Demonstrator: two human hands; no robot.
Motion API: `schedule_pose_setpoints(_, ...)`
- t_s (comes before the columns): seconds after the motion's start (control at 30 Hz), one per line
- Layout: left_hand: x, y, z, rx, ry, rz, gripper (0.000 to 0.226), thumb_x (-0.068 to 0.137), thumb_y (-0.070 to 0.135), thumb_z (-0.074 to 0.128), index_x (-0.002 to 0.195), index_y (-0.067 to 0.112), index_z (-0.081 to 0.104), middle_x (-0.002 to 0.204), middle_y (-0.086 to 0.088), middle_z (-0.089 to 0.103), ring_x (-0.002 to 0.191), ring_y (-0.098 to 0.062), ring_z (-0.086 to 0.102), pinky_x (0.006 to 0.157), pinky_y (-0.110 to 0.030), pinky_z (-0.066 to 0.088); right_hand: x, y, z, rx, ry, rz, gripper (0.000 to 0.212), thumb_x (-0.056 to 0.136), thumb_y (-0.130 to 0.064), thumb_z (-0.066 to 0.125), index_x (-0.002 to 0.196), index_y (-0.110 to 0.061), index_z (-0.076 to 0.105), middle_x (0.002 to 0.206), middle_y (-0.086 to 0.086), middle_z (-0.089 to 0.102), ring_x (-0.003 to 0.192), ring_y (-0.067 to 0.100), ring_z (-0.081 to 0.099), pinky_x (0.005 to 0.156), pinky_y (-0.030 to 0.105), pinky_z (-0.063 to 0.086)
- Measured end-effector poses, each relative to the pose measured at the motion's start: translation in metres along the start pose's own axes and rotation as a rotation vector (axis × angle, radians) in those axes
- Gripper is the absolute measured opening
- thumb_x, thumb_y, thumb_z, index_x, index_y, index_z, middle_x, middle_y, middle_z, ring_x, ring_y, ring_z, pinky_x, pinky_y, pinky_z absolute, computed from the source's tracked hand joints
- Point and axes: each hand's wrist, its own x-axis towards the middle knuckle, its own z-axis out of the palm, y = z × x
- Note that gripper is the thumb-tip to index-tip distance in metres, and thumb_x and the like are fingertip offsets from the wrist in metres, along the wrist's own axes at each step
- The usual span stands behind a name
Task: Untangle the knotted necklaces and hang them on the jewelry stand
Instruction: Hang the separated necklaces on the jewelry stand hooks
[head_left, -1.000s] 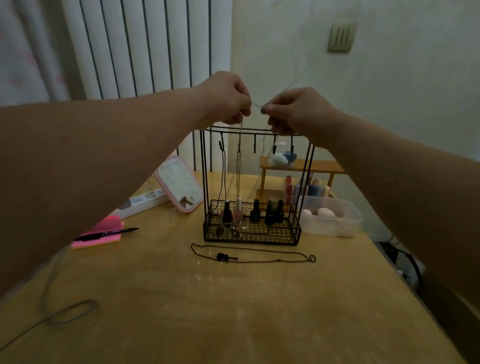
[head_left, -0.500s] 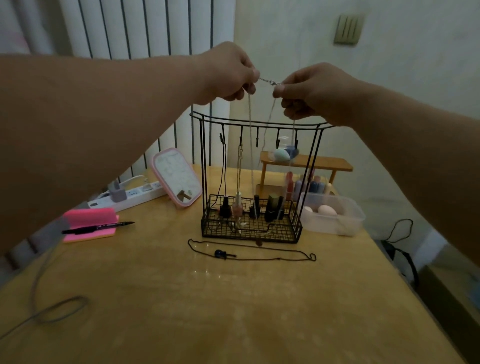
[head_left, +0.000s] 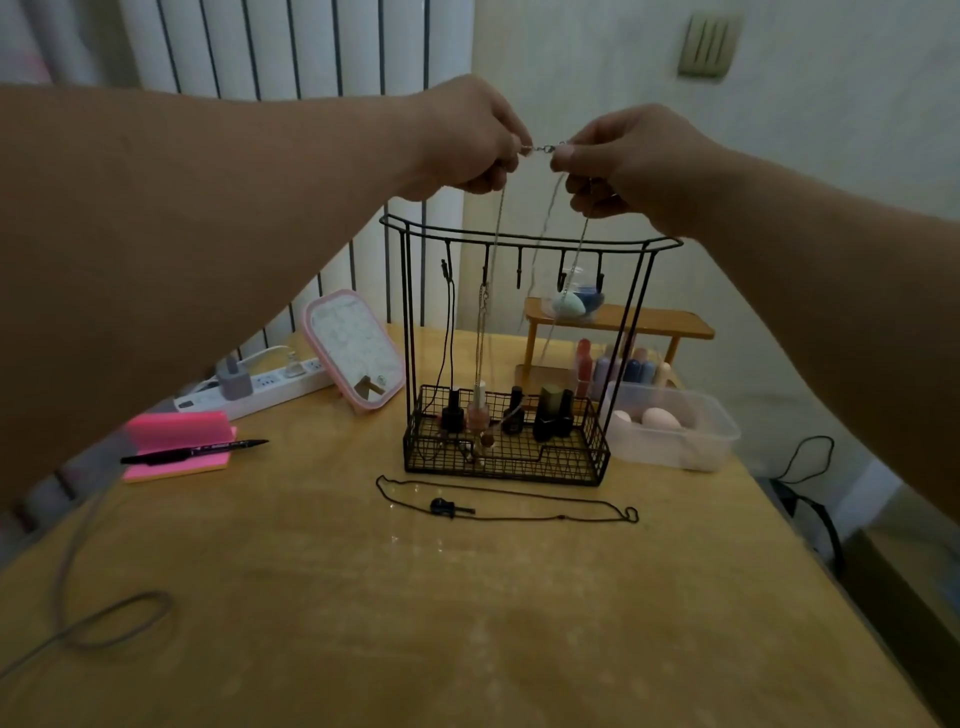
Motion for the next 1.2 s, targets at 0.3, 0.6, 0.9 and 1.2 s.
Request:
schedule_pose_setpoints(0.3, 0.004, -0.005, 0.008, 0.032, 0.043, 0.011, 0.013, 0.106, 0.019, 0.057, 0.11, 0.016, 0.069, 0.101, -0.005, 0.067, 0.082, -0.009, 0.065, 0.054, -0.007, 0.049, 0.004, 0.01, 0.001, -0.049, 0.005, 0.026, 0.02, 0.102, -0.031, 0.065, 0.114, -0.017, 0.072, 0.103, 0.004, 0.072, 0.093, 0.015, 0.073, 0.082, 0.028, 0.061)
schedule_pose_setpoints(0.6, 0.001, -0.013, 0.012, 0.115, 0.011, 0.04, 0.016, 0.106, 0.023, 0.058, 0.116, 0.018, 0.068, 0.107, -0.002, 0.07, 0.093, -0.013, 0.068, 0.066, -0.018, 0.05, -0.003, 0.015, 0.009, -0.055, -0.009, 0.008, 0.012, 0.102, -0.03, 0.064, 0.105, -0.021, 0.072, 0.1, 0.003, 0.074, 0.091, 0.014, 0.073, 0.08, 0.025, 0.06)
schedule_pose_setpoints(0.9, -0.01, -0.025, 0.008, 0.125, 0.031, 0.033, 0.012, 0.106, 0.026, 0.058, 0.112, 0.021, 0.067, 0.099, 0.001, 0.067, 0.084, -0.012, 0.062, 0.068, -0.022, 0.048, -0.006, 0.012, 0.019, -0.087, 0.006, -0.05, 0.019, 0.101, -0.033, 0.066, 0.11, -0.019, 0.074, 0.096, -0.002, 0.073, 0.081, 0.006, 0.065, 0.066, 0.017, 0.047)
schedule_pose_setpoints(1.2, -0.014, -0.031, 0.024, 0.174, -0.042, 0.045, 0.011, 0.103, 0.026, 0.063, 0.108, 0.021, 0.071, 0.101, 0.002, 0.07, 0.091, -0.011, 0.066, 0.072, -0.023, 0.049, -0.007, 0.022, 0.044, -0.278, 0.012, -0.107, 0.015, 0.1, -0.032, 0.068, 0.108, -0.02, 0.072, 0.091, -0.007, 0.074, 0.085, 0.002, 0.07, 0.076, 0.022, 0.052)
